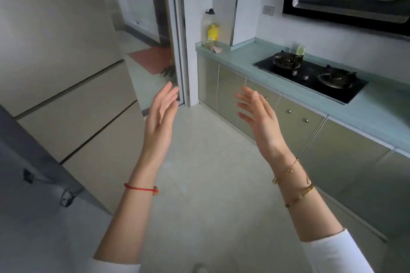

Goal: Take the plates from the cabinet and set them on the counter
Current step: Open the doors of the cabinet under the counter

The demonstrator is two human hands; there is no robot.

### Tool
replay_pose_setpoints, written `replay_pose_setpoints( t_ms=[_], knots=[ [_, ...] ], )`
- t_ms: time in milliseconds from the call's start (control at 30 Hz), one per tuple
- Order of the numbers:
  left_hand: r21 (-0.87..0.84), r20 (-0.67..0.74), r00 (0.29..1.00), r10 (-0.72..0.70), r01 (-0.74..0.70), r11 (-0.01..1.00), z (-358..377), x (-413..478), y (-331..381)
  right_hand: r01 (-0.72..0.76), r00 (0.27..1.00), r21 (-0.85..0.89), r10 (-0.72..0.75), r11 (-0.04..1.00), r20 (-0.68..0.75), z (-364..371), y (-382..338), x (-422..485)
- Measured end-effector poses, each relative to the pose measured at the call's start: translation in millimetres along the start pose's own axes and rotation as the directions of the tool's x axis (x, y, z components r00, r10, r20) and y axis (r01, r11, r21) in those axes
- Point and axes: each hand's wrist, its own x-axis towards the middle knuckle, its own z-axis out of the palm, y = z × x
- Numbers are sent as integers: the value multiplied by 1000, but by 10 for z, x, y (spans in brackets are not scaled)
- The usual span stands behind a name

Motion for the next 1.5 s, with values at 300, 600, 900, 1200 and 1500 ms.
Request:
replay_pose_setpoints(
  t_ms=[300, 600, 900, 1200, 1500],
  knots=[
    [-11, 14, 996, -86, 86, 996, -63, 717, -450, -59, 998, 5, 59, 998, -12, 267, 399, 717],
    [9, 27, 994, -107, 107, 994, -45, 1464, -872, -87, 996, 16, 87, 996, -14, 350, 712, 1549],
    [13, -5, 995, -95, 95, 995, 262, 2554, -1329, -107, 994, 56, 107, 993, -1, 253, 1009, 2720],
    [44, -54, 996, -65, 68, 997, 569, 3638, -1823, -93, 995, 31, 92, 995, 48, 129, 1230, 4066],
    [116, -143, 987, -78, 95, 989, 576, 4497, -2339, -142, 988, 42, 138, 989, 73, 235, 1571, 5032]
  ],
)
